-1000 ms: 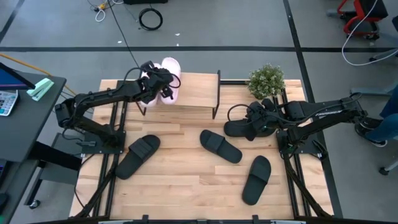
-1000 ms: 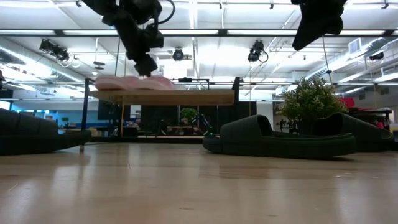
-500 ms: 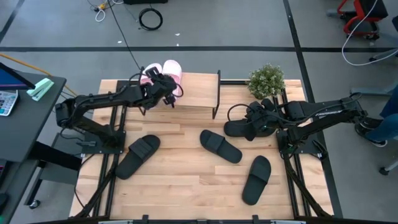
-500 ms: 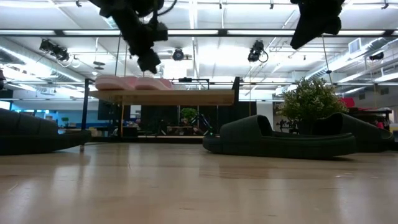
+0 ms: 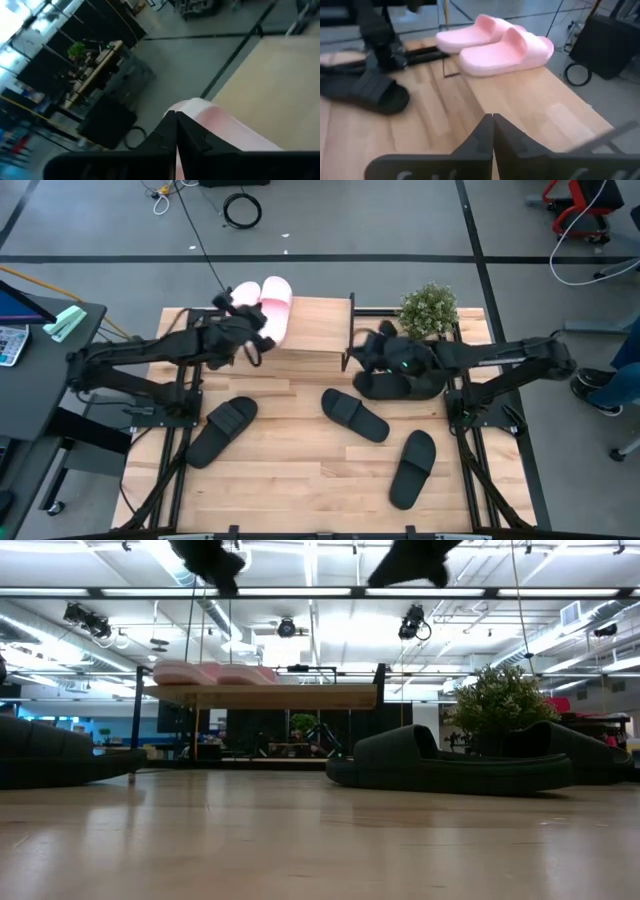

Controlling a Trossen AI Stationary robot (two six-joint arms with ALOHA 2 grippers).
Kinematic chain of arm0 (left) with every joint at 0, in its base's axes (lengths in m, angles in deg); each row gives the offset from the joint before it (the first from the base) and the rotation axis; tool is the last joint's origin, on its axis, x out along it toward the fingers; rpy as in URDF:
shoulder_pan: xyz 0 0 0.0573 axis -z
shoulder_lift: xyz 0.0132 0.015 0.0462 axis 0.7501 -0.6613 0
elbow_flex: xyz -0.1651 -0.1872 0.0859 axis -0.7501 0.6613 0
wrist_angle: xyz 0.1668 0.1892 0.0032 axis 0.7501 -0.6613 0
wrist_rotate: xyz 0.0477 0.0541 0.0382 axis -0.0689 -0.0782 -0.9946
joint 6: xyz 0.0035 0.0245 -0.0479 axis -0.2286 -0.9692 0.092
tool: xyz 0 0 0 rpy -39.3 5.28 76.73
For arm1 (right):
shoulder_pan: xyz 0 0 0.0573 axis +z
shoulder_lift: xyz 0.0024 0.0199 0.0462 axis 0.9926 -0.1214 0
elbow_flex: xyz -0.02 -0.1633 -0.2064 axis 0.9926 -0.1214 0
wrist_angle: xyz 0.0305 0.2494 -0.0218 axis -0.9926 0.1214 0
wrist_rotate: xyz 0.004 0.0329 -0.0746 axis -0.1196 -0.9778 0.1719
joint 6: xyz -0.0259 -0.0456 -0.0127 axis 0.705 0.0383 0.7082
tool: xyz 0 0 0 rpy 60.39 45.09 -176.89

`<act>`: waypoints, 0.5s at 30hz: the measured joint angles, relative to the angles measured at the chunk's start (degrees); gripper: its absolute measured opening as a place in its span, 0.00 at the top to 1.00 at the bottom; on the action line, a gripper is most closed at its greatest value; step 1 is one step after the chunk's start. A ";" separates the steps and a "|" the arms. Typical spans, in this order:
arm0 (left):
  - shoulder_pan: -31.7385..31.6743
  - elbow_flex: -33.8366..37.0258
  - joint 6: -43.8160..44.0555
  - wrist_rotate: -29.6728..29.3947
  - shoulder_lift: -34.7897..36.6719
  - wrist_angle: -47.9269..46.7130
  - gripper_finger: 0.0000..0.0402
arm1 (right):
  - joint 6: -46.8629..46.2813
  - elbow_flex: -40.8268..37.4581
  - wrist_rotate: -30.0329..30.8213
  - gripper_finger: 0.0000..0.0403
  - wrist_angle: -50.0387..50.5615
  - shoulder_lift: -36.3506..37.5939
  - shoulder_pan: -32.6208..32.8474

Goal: Pick and place slides into the shelf
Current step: Put the pink slide on the shelf

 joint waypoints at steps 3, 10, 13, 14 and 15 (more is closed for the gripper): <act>0.63 -0.03 2.97 -0.10 3.37 0.16 0.97 | -0.07 0.47 -3.05 0.99 -3.22 -3.98 -4.15; 0.67 -0.01 2.77 0.04 5.89 -0.83 0.97 | 1.21 0.47 -13.32 0.99 -14.11 -14.98 -12.62; 0.65 0.02 2.75 0.12 5.87 -2.03 0.98 | 1.62 0.49 -18.19 0.99 -22.34 -19.04 -15.65; 0.65 0.02 2.75 0.13 5.84 -2.44 0.99 | 1.51 0.49 -19.27 0.99 -24.82 -20.18 -16.57; 0.65 0.02 2.75 0.13 5.82 -2.94 0.99 | 1.39 0.51 -20.35 0.99 -27.35 -21.19 -17.46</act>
